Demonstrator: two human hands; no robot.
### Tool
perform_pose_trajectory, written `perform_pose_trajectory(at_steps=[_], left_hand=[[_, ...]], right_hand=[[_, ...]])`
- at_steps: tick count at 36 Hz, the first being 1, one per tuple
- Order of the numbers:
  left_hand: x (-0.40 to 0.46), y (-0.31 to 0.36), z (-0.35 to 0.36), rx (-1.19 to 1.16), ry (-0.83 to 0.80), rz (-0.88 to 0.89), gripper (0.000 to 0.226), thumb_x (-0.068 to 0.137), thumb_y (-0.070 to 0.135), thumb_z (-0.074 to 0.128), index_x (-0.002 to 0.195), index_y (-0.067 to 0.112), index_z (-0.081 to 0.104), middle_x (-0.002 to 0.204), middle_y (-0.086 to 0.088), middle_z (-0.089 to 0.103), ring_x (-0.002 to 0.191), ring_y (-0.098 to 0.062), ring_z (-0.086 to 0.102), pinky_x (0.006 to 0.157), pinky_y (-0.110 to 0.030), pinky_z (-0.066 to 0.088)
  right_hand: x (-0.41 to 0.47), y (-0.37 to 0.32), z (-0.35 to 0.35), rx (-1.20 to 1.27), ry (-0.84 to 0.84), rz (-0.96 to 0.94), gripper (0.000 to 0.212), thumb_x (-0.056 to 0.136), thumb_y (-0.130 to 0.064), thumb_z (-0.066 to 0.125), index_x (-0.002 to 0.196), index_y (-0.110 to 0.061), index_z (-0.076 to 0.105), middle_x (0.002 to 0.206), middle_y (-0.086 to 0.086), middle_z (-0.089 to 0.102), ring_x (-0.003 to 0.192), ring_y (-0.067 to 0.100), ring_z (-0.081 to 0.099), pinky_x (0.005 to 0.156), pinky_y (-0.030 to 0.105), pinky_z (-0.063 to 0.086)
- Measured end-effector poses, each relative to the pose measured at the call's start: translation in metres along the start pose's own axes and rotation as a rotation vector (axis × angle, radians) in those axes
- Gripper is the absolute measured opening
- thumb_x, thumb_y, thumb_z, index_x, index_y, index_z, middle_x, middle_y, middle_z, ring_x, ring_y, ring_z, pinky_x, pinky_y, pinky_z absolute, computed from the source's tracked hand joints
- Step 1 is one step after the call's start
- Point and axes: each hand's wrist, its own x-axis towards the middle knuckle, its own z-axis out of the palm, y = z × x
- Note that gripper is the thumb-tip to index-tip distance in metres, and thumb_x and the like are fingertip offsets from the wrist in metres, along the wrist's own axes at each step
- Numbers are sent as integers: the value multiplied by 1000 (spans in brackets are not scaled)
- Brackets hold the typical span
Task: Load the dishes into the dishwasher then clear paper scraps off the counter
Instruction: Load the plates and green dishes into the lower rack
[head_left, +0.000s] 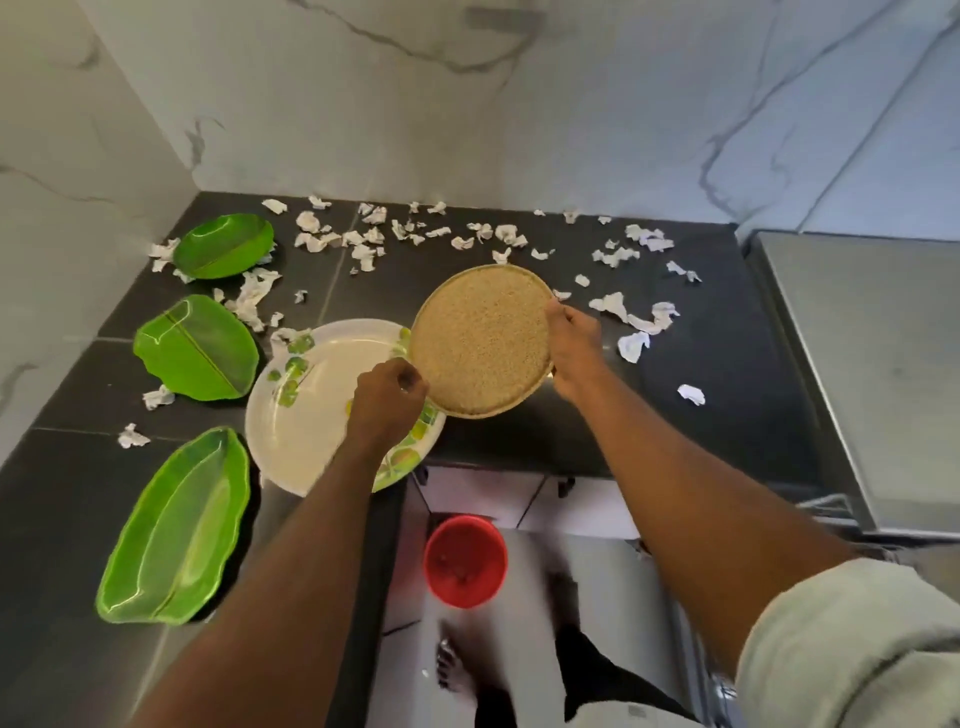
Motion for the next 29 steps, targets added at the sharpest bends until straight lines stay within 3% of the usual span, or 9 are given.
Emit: perform_pose_trajectory(at_steps=[4,6,10,12,15,18,23,29], left_hand=[[-37,29,37,-21,-63,73,8,86,18,70,87,10,72,83,-1,70,79,-18,62,77,-29,46],[-53,45,52,-3,-95,122,6,85,16,71,83,10,71,78,-1,67,72,-17,60,71,-32,48],[-89,72,82,12,-122,148,7,84,16,71,83,9,71,78,-5,70,68,-16,58,67,-26,39],[-114,83,97,24,-143,165,9,83,18,72,83,9,71,77,-5,70,68,-16,57,68,-26,38],[-155,102,121,49,-174,184,11,85,19,72,85,8,71,74,2,62,70,-16,56,68,-26,37],[-199,120,152,55,-214,190,10,86,15,71,84,6,70,76,0,62,73,-20,57,67,-30,39],[-288,152,215,77,-296,196,10,88,18,70,87,8,71,80,-5,68,76,-25,63,70,-31,47],[-397,204,290,89,-450,259,6,86,17,71,86,11,69,82,-1,68,79,-23,64,74,-32,49]], right_hand=[[-36,15,-76,-40,-26,11,26,101,-34,58,107,-12,69,105,6,69,92,16,64,70,30,56],[-50,19,-111,-74,-36,-12,32,100,-33,59,113,-6,68,108,10,68,94,17,64,70,29,55],[-80,30,-172,-132,1,-40,26,98,-33,62,106,-10,71,103,8,70,96,22,66,80,37,59],[-97,40,-203,-128,12,-27,24,97,-35,64,103,-13,71,99,5,70,91,22,67,75,40,60],[-124,63,-251,-76,6,-19,24,97,-35,64,102,-12,71,95,5,70,85,20,65,65,34,57],[-155,89,-303,-81,6,-23,25,99,-32,61,105,-9,70,96,5,69,85,17,63,64,25,55],[-220,138,-400,-100,-52,-2,22,97,-27,64,108,-9,70,90,1,72,78,13,66,68,30,56],[-308,200,-523,-68,-8,126,7,98,-14,63,102,-16,68,103,9,73,94,25,71,78,40,61]])
